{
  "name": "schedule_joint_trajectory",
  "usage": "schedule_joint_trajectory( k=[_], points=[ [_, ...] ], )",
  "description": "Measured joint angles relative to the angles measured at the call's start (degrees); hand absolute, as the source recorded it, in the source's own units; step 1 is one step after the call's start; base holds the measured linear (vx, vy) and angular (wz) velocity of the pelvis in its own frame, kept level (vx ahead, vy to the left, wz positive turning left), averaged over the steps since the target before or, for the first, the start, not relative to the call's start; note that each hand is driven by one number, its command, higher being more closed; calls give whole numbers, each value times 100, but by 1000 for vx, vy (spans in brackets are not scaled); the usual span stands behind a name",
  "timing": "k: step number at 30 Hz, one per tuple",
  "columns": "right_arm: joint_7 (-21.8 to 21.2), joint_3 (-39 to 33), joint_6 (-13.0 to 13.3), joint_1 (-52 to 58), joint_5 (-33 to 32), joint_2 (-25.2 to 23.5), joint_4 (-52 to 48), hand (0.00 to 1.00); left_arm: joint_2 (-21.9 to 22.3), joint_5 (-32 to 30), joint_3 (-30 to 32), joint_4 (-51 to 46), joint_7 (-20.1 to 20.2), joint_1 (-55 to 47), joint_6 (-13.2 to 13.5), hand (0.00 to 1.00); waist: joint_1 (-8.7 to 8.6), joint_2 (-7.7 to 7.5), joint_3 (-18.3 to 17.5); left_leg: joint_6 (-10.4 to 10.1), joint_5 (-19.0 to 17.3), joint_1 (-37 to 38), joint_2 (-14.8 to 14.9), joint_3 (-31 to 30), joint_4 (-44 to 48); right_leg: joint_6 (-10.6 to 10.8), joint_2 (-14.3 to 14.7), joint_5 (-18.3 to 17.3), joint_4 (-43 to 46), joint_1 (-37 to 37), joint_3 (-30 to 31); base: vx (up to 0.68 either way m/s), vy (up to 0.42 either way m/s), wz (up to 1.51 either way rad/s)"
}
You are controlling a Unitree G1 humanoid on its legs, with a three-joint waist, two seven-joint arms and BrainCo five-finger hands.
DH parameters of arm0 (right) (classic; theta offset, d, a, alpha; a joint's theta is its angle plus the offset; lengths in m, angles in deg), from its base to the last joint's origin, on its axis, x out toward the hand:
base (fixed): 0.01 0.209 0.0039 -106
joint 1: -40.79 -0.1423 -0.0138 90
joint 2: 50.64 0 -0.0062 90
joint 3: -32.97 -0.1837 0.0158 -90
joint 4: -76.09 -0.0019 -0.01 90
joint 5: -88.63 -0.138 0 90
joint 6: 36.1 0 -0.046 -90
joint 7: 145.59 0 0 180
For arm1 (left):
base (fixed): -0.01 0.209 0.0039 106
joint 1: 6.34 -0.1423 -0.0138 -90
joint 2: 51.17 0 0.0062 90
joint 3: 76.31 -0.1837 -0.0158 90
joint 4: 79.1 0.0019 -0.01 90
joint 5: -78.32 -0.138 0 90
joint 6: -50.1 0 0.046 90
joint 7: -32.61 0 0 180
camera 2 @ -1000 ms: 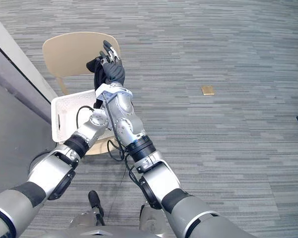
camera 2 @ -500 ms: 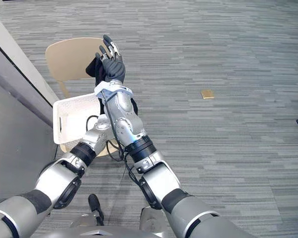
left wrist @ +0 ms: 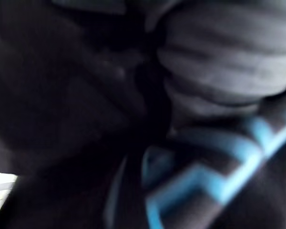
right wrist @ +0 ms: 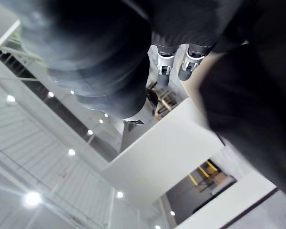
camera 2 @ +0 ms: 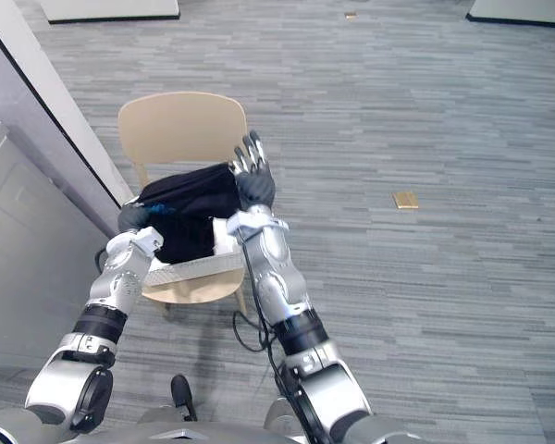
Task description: Pick up the laundry basket with both hands and put the clothes into the washing machine.
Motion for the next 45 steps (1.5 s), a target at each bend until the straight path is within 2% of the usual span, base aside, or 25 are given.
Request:
schedule_joint_trajectory(
  k=[4, 5, 8, 10, 11, 17, 22, 26, 30, 32, 33, 34, 36, 37, 38, 39, 40, 41, 42, 43, 44, 45],
  points=[
    [-276, -1175, 140, 881, 6, 321, -543, 0, -73, 198, 926, -225, -162, -590, 153, 100, -26, 26, -112, -3, -30, 103, -14, -11, -35, 21, -14, -71, -1, 119, -23, 3, 1, 3],
    [-364, -1475, 145, 1230, 39, 465, -547, 0, -81, 216, 1153, -381, -212, -801, 218, 100, -24, 36, -145, -11, -45, 153, -15, -18, -36, 10, -15, -116, -1, 170, -39, -1, -2, 4],
    [-527, -2015, 93, 2136, 418, 504, -546, 0, -81, 263, 1538, -695, -238, -1264, 374, 100, -56, 101, -374, -25, -64, 155, -10, -21, -38, 10, -13, -173, -3, 172, -53, 0, 0, 0],
    [-604, -2220, 19, 2545, 528, 450, -546, 0, -63, 263, 1706, -898, -232, -1454, 438, 100, -83, 134, -429, -58, -92, 182, -11, -19, -39, 12, -15, -176, -4, 195, -52, 0, 0, 0],
    [-674, -2357, -53, 2786, 802, 455, -544, 0, -63, 263, 1747, -909, -224, -1515, 499, 100, -100, 156, -451, -72, -110, 216, -10, -22, -39, 12, -15, -180, -6, 239, -57, 0, 0, 0],
    [-897, -2695, -259, 3546, 1174, 356, -491, 0, 61, 255, 1966, -1565, -53, -2175, 510, 100, -155, 164, -687, -42, -138, 237, -4, -11, -39, 14, -14, -186, -35, 245, -37, -5, -1, 0],
    [-1014, -3087, -383, 4048, 1355, -98, 323, 0, 319, 252, 2386, -2289, 255, -3024, 529, 100, -124, 152, -775, -38, -159, 326, -10, 24, -39, 16, -22, -187, -15, 285, 1, -8, -3, -2],
    [-1000, -3280, -534, 4393, 1574, -322, 1141, 0, 886, 252, 2336, -2463, 518, -3935, 523, 100, -43, 139, -842, -28, -192, 457, -1, 122, -38, 27, -34, -233, 61, 370, 23, 0, -1, -3],
    [-971, -3399, -619, 4539, 1590, -499, 1601, 0, 911, 271, 2073, -2240, 764, -4437, 388, 100, 57, 95, -852, -28, -216, 591, 31, 172, -37, 55, -58, -401, 273, 446, -57, -40, 5, 3],
    [-967, -3455, -640, 4517, 1746, -522, 1910, 0, 923, 482, 1999, -1718, 901, -4552, 341, 100, 137, 113, -845, -16, -249, 612, 52, 191, -38, 166, -82, -484, 316, 473, -111, -36, 2, 8],
    [-966, -3458, -647, 4512, 1774, -534, 1994, 0, 928, 561, 1925, -1605, 919, -4590, 309, 100, 164, 158, -817, -14, -267, 599, 67, 191, -38, 173, -81, -492, 350, 492, -133, -16, -9, 13],
    [-966, -3433, -685, 4518, 1789, -561, 2098, 0, 947, 659, 1864, -1399, 949, -4682, 264, 100, 193, 132, -779, -14, -267, 611, 93, 182, -37, 146, -100, -527, 563, 439, -150, -38, -21, 26],
    [-960, -3404, -723, 4524, 1790, -573, 2281, 0, 998, 666, 1763, -1146, 1023, -4866, 160, 100, 192, 84, -756, -26, -275, 633, 143, 156, -36, 156, -107, -705, 780, 402, -273, -41, -31, 32],
    [-968, -3388, -722, 4487, 1791, -583, 2343, 0, 1040, 677, 1669, -1031, 1059, -5000, 91, 100, 223, 73, -746, -71, -329, 597, 201, 179, -37, 230, -71, -784, 751, 402, -372, -14, -56, 18],
    [-969, -3366, -717, 4347, 1792, -501, 2458, 0, 1078, 732, 1578, -945, 1116, -5095, 36, 100, 293, 259, -703, -75, -344, 496, 426, 164, 5, 141, 50, -935, 1323, 257, -369, -11, -98, 20],
    [-971, -3268, -716, 4306, 1792, -483, 2503, 0, 1079, 761, 1550, -927, 1148, -5155, 22, 100, 288, 235, -584, -80, -342, 461, 492, 155, 114, 65, 14, -1173, 2025, 122, -331, -27, -126, 39],
    [-981, -3109, -709, 4315, 1791, -483, 2537, 0, 1091, 784, 1521, -959, 1168, -5154, 23, 100, 274, 108, -450, -87, -349, 391, 509, 110, 272, 71, -23, -1700, 2668, 118, -350, -66, -208, 67],
    [-984, -2911, -704, 4257, 1792, -454, 2699, 0, 1107, 882, 1512, -979, 1170, -5187, 21, 100, 294, -159, -297, -104, -339, 269, 387, 24, 473, -99, -179, -2346, 2833, 143, -358, -108, -231, 85],
    [-977, -2814, -702, 4198, 1796, -417, 2835, 0, 1104, 893, 1402, -885, 1173, -5230, -61, 100, 316, -171, -257, -196, -446, 163, 419, -87, 481, -85, -184, -2468, 2882, 133, -528, -74, -181, 81],
    [-974, -2706, -701, 4130, 1798, -371, 2885, 0, 1071, 896, 1327, -836, 1175, -5246, -125, 100, 306, -236, -283, -102, -460, 58, 448, -107, 546, -158, -254, -2483, 2873, 37, -662, -38, -107, 79],
    [-976, -2550, -657, 3953, 1799, -328, 2872, 0, 1082, 954, 1174, -829, 1174, -5231, -131, 100, 338, -248, -254, 80, -366, -351, 430, -167, 968, -247, -397, -2429, 2961, -194, -940, -2, -52, 72],
    [-977, -2469, -623, 3871, 1799, -266, 2873, 0, 1079, 995, 1050, -831, 1175, -5197, -132, 100, 370, -161, -197, 153, -302, -449, 394, -183, 1078, -266, -438, -2418, 3026, -286, -1066, -5, -34, 65]
  ],
)
